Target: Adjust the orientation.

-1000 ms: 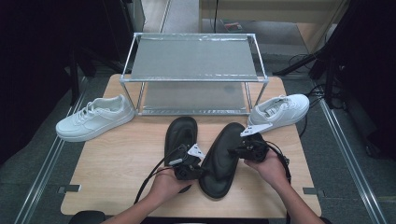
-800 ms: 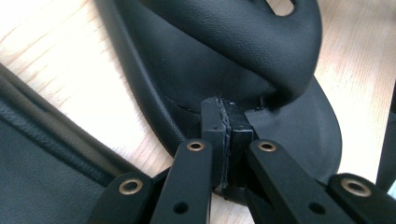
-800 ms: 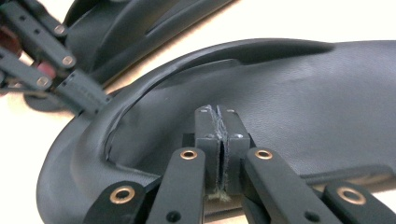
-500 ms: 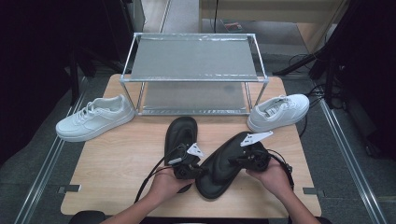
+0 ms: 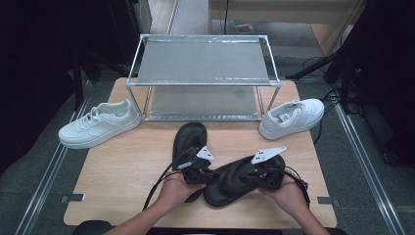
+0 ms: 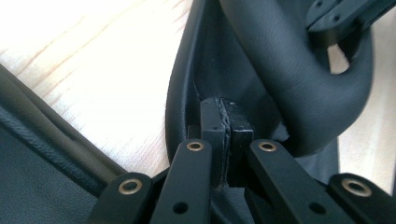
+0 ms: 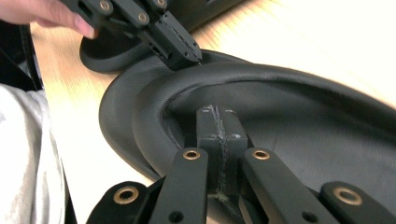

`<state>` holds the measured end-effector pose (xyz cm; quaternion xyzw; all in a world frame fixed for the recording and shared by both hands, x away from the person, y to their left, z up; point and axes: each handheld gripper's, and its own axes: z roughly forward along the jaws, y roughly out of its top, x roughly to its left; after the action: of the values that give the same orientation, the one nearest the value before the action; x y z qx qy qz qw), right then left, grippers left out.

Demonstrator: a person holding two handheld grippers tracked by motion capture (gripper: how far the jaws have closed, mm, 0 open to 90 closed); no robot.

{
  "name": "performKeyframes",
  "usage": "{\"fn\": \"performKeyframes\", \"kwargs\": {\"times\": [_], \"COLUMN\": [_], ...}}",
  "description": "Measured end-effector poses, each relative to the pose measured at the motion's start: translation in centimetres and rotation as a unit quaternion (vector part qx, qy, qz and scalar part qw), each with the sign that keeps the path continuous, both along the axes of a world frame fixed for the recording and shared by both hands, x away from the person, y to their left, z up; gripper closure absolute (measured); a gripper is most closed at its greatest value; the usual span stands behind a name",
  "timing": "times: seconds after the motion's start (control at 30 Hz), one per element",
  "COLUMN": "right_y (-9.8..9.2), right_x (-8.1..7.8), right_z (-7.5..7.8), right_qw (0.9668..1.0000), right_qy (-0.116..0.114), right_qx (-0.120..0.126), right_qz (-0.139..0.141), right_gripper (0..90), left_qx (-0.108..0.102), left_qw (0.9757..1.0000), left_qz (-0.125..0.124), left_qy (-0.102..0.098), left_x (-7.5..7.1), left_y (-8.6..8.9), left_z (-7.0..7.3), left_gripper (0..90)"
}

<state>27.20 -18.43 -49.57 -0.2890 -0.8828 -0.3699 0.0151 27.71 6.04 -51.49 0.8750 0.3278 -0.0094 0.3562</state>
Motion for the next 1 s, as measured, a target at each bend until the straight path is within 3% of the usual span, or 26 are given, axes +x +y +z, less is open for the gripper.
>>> {"fn": "performKeyframes", "kwargs": {"times": [0.1,0.17,0.33,0.47,0.53,0.6,0.83,1.0], "right_y": [0.1,0.2,-0.9,-1.9,-2.0,-1.9,-1.4,-1.7], "right_x": [0.1,0.3,0.5,1.0,1.1,1.1,0.8,0.7], "right_z": [0.1,0.5,1.0,0.8,0.7,0.5,0.1,0.2], "right_qw": [0.9999,0.9998,0.9995,0.9995,0.9996,0.9996,0.9997,0.9997], "right_qy": [-0.008,-0.016,-0.032,-0.024,-0.022,-0.019,-0.013,-0.011], "right_qx": [0.0,0.0,-0.003,0.001,-0.001,-0.001,-0.023,-0.02], "right_qz": [0.009,0.012,-0.002,-0.018,-0.02,-0.019,0.003,-0.006], "right_gripper": [90.0,90.0,90.0,90.0,90.0,90.0,90.0,90.0], "left_qx": [-0.009,-0.017,-0.026,-0.035,-0.039,-0.033,-0.027,-0.023], "left_qw": [0.9999,0.9997,0.999,0.9984,0.9978,0.9978,0.9984,0.9991], "left_qz": [-0.004,-0.017,-0.035,-0.045,-0.052,-0.057,-0.049,-0.034], "left_qy": [-0.001,-0.003,-0.005,0.0,0.013,0.011,0.0,-0.005], "left_x": [-0.3,-1.4,-3.0,-4.0,-4.2,-4.5,-3.8,-2.8], "left_y": [0.1,0.2,0.0,-0.4,-0.6,-1.0,-1.5,-1.8], "left_z": [0.5,1.2,1.5,1.1,0.6,0.3,-0.2,-0.3], "left_gripper": [89.5,89.5,89.7,89.9,89.8,89.8,90.0,90.0]}}
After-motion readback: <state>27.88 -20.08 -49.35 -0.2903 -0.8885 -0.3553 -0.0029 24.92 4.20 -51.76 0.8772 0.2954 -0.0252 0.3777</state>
